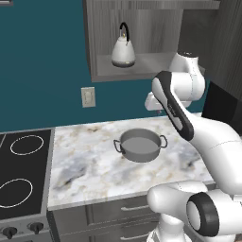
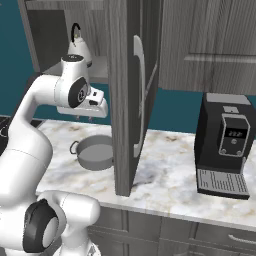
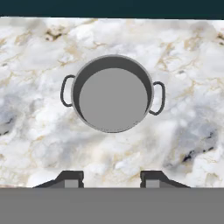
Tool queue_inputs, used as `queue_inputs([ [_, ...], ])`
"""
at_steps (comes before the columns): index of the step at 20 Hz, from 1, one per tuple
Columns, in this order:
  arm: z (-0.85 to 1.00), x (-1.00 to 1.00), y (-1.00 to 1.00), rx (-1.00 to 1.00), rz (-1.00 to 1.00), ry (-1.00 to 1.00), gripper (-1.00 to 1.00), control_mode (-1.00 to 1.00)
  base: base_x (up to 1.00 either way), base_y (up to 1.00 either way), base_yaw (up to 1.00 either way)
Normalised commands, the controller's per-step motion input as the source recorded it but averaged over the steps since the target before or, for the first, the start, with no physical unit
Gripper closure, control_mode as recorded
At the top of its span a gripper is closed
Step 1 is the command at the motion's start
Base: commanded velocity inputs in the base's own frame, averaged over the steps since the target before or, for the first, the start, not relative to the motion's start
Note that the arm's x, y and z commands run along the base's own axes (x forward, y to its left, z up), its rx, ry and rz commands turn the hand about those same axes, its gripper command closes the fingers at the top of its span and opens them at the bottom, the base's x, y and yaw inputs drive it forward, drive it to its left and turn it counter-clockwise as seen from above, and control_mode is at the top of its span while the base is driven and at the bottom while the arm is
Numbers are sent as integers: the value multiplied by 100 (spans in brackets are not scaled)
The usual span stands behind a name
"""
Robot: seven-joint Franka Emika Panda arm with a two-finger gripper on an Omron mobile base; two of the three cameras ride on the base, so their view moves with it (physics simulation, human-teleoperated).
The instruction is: Pick the kettle from the cabinet and place it on a stove burner. Then pick the pot from the counter and place it on another stove burner. Finally, turn both burners on.
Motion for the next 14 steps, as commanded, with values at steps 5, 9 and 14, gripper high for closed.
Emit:
queue_inputs([
  [5, 0, 0, 0, 0, 0, 0, -100, -100, 0, 0, 0],
  [9, 0, 0, 0, 0, 0, -1, -100, -100, 0, 0, 0],
  [14, 9, 0, 0, 0, 0, -11, -100, -100, 0, 0, 0],
])
